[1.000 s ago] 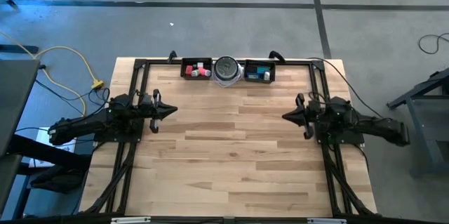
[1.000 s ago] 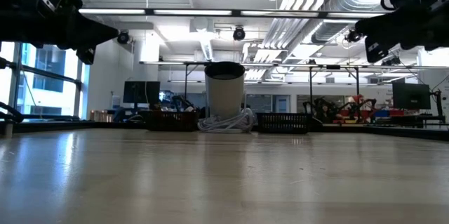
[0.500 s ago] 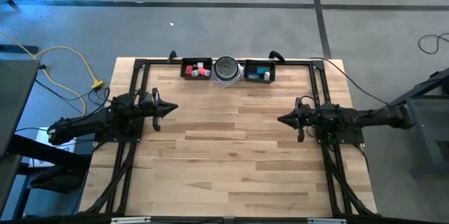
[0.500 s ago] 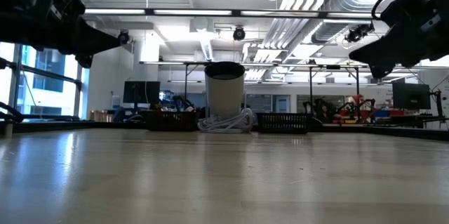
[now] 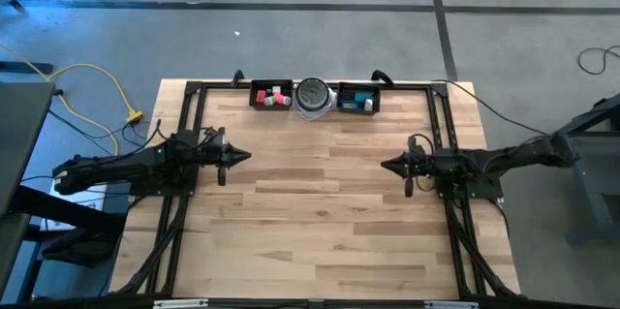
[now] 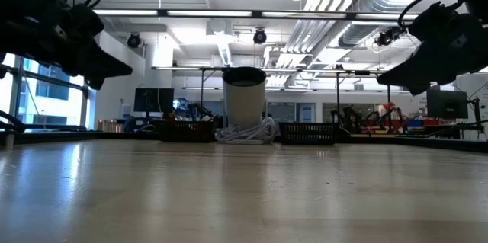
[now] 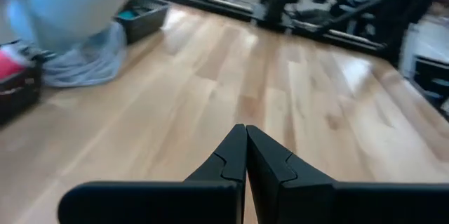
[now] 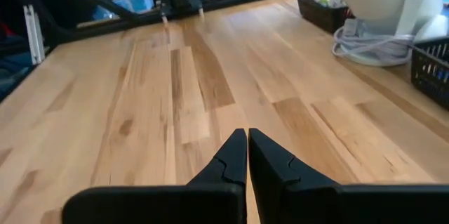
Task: Pick & Place Office items
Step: Return to Home Position
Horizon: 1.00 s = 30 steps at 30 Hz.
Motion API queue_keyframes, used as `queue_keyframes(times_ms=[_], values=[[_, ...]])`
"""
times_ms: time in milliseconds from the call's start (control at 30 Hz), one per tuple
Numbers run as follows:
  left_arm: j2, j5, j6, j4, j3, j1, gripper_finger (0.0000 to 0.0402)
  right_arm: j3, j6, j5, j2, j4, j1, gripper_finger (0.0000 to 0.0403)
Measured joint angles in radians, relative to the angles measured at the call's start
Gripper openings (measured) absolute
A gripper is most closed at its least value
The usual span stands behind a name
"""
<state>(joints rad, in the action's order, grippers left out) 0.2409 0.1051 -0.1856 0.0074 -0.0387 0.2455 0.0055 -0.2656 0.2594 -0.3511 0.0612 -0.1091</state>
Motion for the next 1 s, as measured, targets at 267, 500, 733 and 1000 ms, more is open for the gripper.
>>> queue_keyframes(times_ms=[267,500,733,1000], values=[[-0.012,-0.003,0.025,0.027,0.000,0.000,0.0000,0.000,0.000,0.015,-0.050,0.029,-0.023,0.0002],[-0.084,-0.015,0.028,-0.007,-0.001,0.000,0.0000,0.000,0.005,0.021,-0.049,0.036,-0.023,0.0002],[-0.175,-0.025,0.016,-0.053,-0.006,0.000,0.0000,0.000,0.009,0.022,-0.049,0.043,-0.023,0.0002],[-0.222,-0.062,0.021,-0.172,-0.041,0.000,0.0000,0.000,0.024,0.053,-0.049,0.012,-0.023,0.0002]])
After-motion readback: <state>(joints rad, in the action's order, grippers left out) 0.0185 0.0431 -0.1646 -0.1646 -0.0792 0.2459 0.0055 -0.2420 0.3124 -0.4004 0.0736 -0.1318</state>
